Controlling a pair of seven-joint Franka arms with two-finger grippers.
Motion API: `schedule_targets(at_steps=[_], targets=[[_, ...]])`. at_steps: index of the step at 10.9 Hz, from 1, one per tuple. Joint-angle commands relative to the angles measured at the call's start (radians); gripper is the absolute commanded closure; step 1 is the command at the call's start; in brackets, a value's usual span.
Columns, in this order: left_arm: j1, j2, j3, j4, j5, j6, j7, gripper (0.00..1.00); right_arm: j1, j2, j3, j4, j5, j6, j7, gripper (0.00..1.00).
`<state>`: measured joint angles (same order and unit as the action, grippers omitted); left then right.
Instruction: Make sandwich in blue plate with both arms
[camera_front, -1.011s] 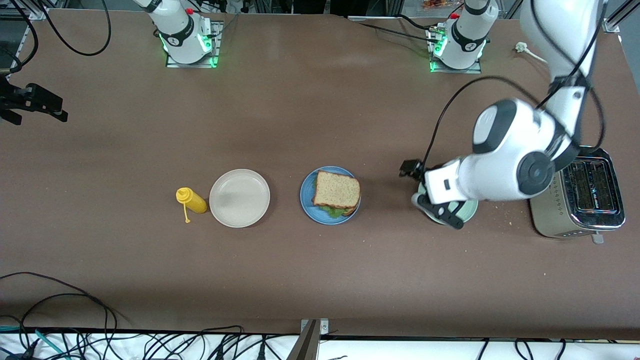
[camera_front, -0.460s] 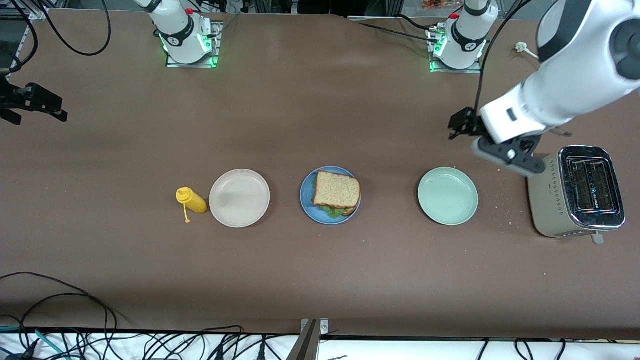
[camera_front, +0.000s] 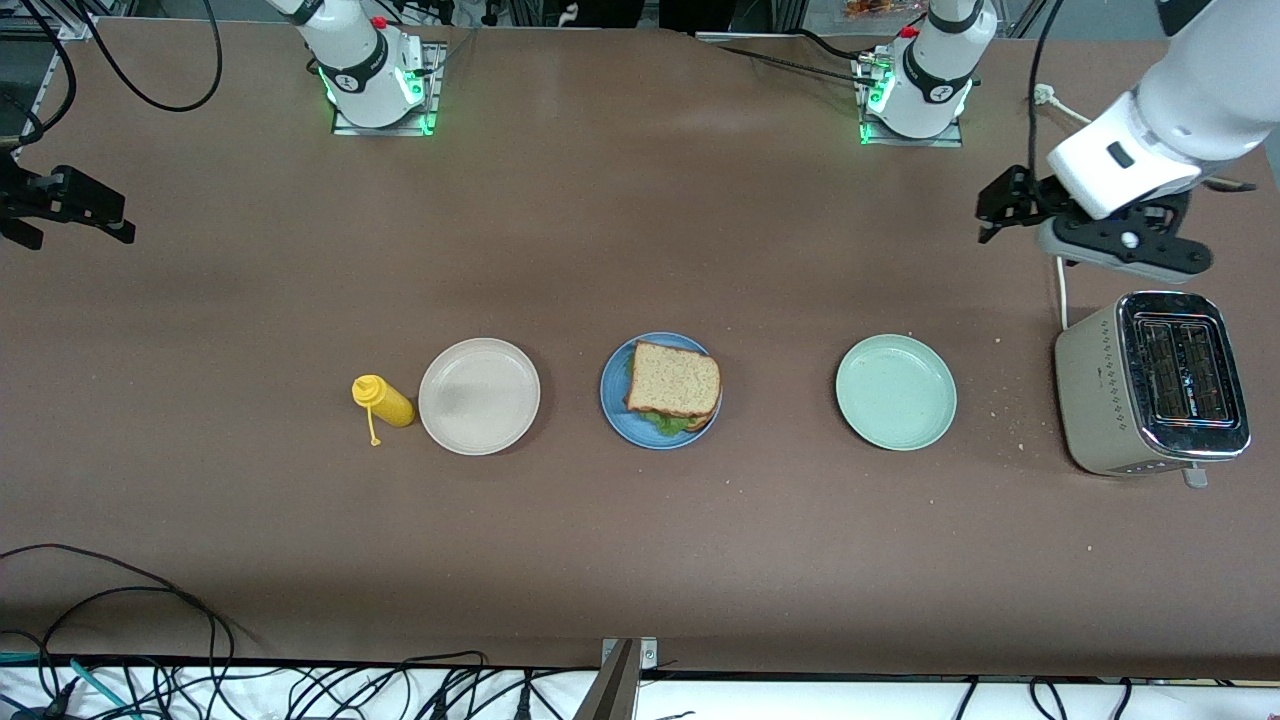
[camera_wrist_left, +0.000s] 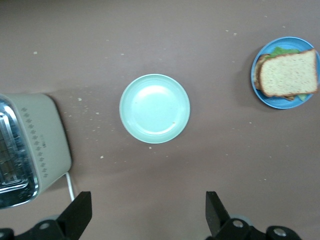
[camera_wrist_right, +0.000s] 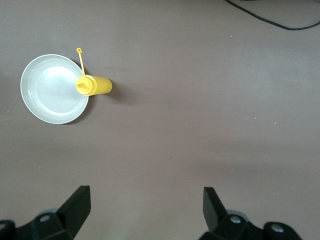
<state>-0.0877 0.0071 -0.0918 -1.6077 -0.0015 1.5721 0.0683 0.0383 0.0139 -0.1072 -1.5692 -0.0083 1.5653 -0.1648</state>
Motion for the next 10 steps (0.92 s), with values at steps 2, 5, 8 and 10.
schedule_targets(at_steps=[2, 5, 8, 10], targets=[[0.032, -0.027, 0.007, -0.009, 0.034, -0.048, -0.01, 0.0, -0.003, -0.003, 0.001, 0.014, 0.002, -0.016, -0.013, 0.0], [0.063, -0.019, 0.007, 0.005, 0.032, -0.06, -0.008, 0.0, -0.003, -0.003, 0.001, 0.014, 0.002, -0.016, -0.013, 0.0], [0.077, -0.018, 0.006, 0.009, 0.034, -0.064, -0.012, 0.0, -0.003, -0.002, 0.001, 0.014, 0.002, -0.014, -0.013, 0.0], [0.075, -0.018, 0.004, 0.009, 0.034, -0.064, -0.01, 0.0, -0.003, -0.003, 0.001, 0.014, 0.002, -0.014, -0.013, 0.0]])
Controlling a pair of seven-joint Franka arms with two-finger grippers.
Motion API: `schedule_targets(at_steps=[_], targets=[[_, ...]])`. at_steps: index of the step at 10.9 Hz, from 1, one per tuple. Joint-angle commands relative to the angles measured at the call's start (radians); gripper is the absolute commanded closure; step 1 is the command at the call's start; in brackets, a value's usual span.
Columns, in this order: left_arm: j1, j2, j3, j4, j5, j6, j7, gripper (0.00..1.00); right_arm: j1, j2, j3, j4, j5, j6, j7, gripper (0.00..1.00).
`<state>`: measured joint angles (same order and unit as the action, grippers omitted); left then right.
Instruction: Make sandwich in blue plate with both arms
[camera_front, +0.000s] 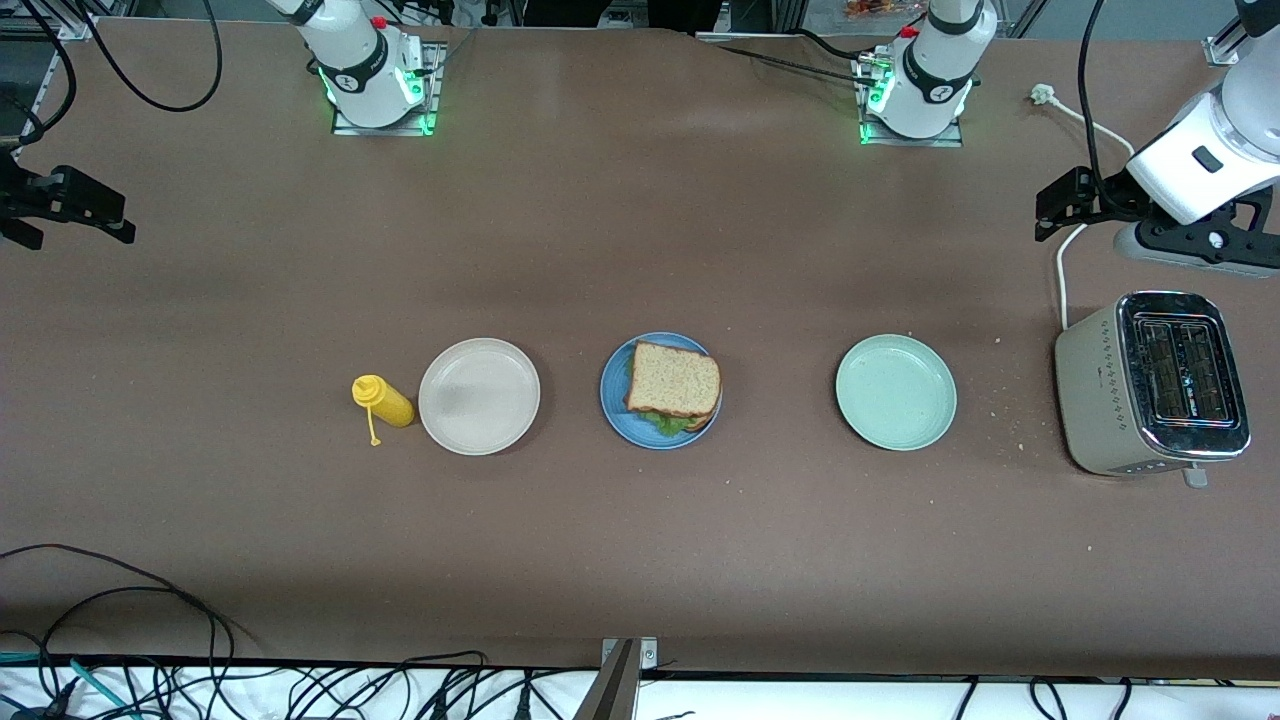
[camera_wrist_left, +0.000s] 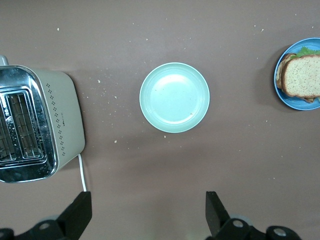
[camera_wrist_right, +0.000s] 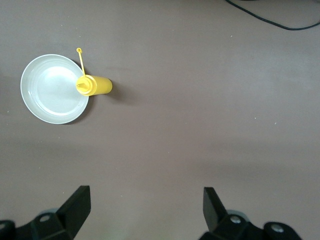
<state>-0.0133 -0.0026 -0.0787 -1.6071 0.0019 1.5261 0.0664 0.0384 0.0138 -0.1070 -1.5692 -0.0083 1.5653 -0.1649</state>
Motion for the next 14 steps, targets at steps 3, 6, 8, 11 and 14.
schedule_targets(at_steps=[3, 6, 8, 11, 14], targets=[[0.001, -0.008, -0.009, 0.012, 0.03, -0.018, -0.008, 0.0, -0.003, -0.002, 0.001, 0.014, 0.002, -0.014, -0.013, 0.0], [0.0, 0.01, -0.009, 0.039, 0.03, -0.018, -0.008, 0.0, -0.003, -0.002, 0.001, 0.014, 0.002, -0.014, -0.013, 0.0], [0.001, 0.01, -0.009, 0.039, 0.03, -0.018, -0.007, 0.0, -0.003, -0.003, 0.001, 0.014, 0.002, -0.014, -0.013, 0.0], [0.0, 0.01, -0.009, 0.039, 0.03, -0.018, -0.008, 0.0, -0.003, -0.003, 0.001, 0.014, 0.002, -0.014, -0.013, 0.0], [0.0, 0.01, -0.01, 0.039, 0.03, -0.018, -0.01, 0.0, -0.002, -0.003, 0.003, 0.015, 0.004, -0.014, -0.012, 0.0]])
